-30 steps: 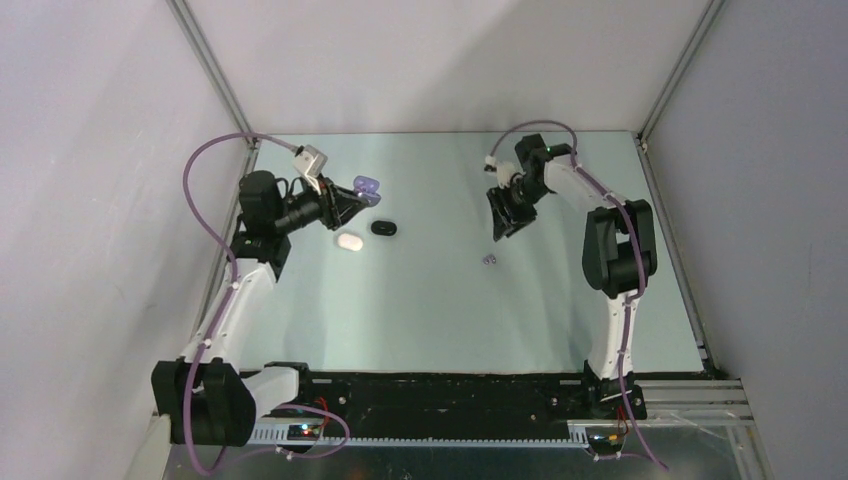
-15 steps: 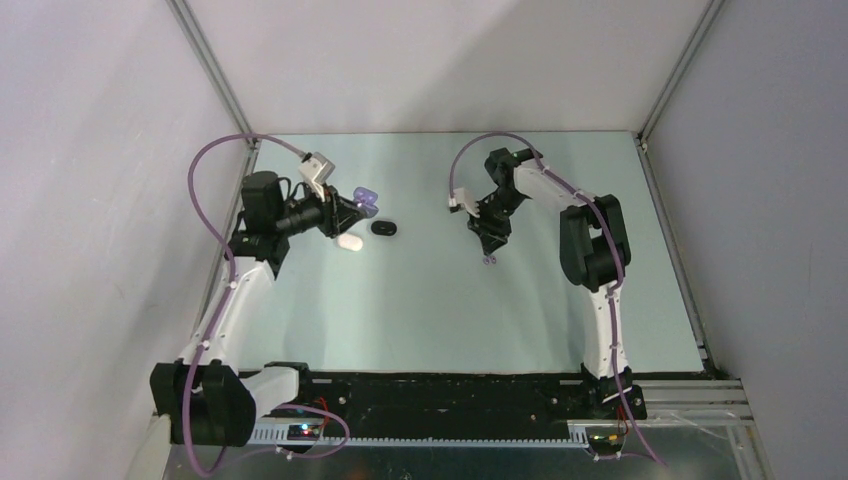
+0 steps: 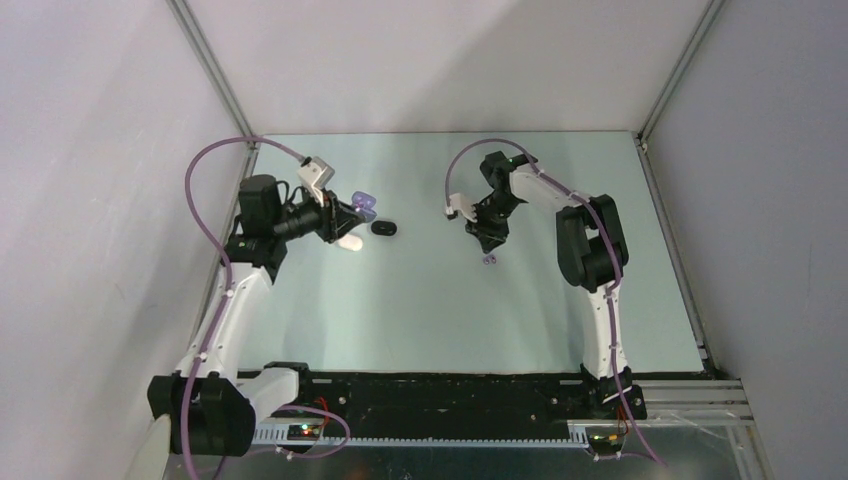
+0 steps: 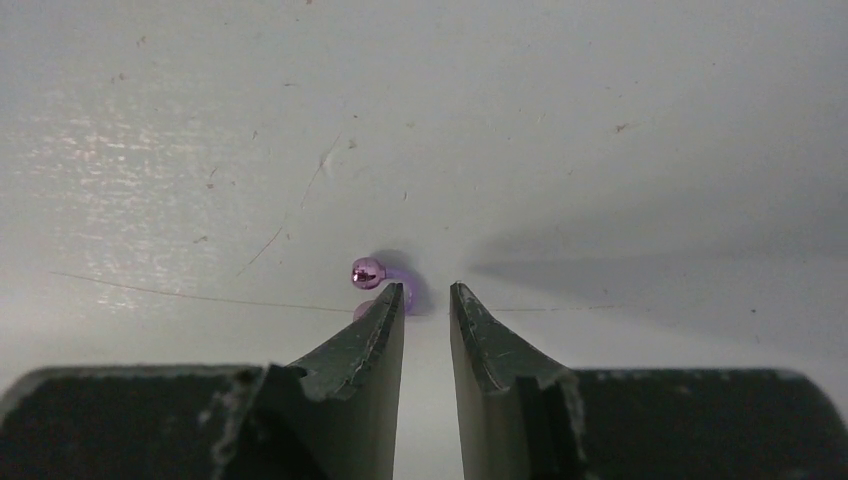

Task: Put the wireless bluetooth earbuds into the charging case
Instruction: Pick up the earbud from the center of the board.

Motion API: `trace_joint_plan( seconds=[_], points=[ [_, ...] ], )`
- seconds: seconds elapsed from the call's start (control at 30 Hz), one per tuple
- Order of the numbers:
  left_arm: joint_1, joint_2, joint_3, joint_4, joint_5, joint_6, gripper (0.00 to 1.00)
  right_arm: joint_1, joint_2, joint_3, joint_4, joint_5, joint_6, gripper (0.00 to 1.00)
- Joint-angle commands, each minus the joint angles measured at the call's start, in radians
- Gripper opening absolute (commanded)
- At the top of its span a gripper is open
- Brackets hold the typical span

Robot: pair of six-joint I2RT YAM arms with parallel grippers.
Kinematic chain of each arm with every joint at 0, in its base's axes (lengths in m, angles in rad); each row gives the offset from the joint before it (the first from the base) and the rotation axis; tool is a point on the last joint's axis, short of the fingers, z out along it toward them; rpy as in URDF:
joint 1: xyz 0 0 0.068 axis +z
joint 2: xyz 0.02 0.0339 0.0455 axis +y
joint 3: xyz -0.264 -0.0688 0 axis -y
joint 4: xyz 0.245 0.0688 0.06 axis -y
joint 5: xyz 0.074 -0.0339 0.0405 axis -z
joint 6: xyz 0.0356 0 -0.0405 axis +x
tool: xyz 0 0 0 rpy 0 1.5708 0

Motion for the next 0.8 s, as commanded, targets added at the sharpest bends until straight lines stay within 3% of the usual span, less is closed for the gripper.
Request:
trace_joint_plan(
  seconds=[0.0, 0.43, 0.77],
  points=[
    [-0.003, -0.036, 0.025, -0.001, 0.0, 0.026, 0.0, 0.01, 0.009, -0.032, 0.043, 0.044, -0.049, 0.28],
    [-0.002, -0.069, -0.022, 0.022, -0.001, 0.01, 0.0, 0.013, -0.07, -0.194, 0.098, 0.084, -0.072, 0.29],
    [-0.002, -0.078, -0.043, 0.05, 0.0, -0.011, 0.0, 0.02, -0.126, -0.214, 0.149, 0.102, 0.138, 0.29]
  ],
)
